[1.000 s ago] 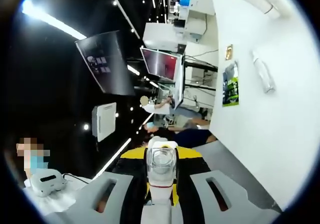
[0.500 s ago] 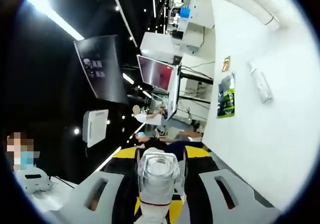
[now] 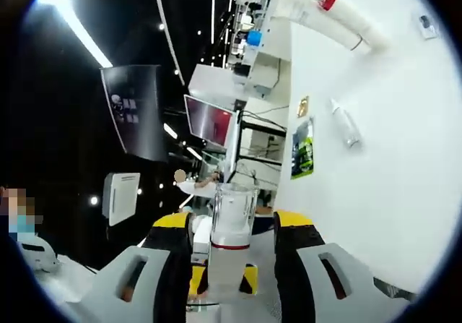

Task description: Arrange the skincare products in the storage area until every visible bottle or jar stands upright without overlapping.

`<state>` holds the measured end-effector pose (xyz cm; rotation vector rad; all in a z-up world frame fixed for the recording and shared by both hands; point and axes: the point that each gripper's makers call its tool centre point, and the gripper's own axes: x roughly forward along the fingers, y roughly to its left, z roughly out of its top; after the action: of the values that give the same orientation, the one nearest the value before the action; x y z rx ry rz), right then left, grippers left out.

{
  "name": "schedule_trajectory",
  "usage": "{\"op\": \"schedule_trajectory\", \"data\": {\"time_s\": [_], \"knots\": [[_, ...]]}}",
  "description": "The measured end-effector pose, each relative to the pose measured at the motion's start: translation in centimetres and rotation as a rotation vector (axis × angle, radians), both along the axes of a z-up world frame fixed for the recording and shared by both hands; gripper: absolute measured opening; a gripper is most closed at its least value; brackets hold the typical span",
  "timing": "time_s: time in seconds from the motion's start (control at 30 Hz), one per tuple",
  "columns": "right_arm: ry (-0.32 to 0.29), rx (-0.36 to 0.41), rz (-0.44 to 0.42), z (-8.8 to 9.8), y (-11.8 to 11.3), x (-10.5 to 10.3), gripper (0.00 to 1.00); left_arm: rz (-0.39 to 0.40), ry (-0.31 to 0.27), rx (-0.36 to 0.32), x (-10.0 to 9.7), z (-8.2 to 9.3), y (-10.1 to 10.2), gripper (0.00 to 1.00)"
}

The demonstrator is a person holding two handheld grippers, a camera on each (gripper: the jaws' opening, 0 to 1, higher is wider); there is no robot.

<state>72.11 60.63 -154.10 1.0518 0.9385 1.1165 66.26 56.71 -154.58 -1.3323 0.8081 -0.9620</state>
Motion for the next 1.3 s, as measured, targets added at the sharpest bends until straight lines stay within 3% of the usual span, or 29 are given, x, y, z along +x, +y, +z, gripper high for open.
{"op": "schedule_trajectory", "data": {"time_s": [0.23, 0.57, 0.8, 0.93, 1.07, 1.27, 1.3], "knots": [[-0.048, -0.11, -0.004, -1.3, -0.6, -0.5, 0.4, 0.026, -0.022, 0.068, 0.3, -0.6, 0.2, 0.23], [-0.098, -0.221, 0.024, -2.7, -0.6, -1.0, 0.27, 0.034, -0.036, 0.2, 0.6, -2.4, 0.0, 0.23], [-0.11, -0.274, -0.073, -3.9, -1.3, -0.9, 0.23, -0.003, -0.03, 0.282, 0.3, -4.1, -0.4, 0.23], [-0.105, -0.283, -0.186, -4.4, -1.4, -0.7, 0.23, -0.016, -0.078, 0.379, 0.2, -5.1, -0.4, 0.23], [-0.1, -0.283, -0.195, -4.7, -1.7, -1.1, 0.22, -0.03, -0.096, 0.427, 0.0, -5.5, -0.6, 0.23], [-0.132, -0.243, -0.166, -4.3, -1.3, -1.4, 0.2, -0.051, -0.101, 0.42, -0.3, -5.7, -0.8, 0.23], [-0.134, -0.233, -0.159, -4.2, -1.1, -1.4, 0.2, -0.062, -0.072, 0.389, -0.5, -5.5, -1.0, 0.23]]}}
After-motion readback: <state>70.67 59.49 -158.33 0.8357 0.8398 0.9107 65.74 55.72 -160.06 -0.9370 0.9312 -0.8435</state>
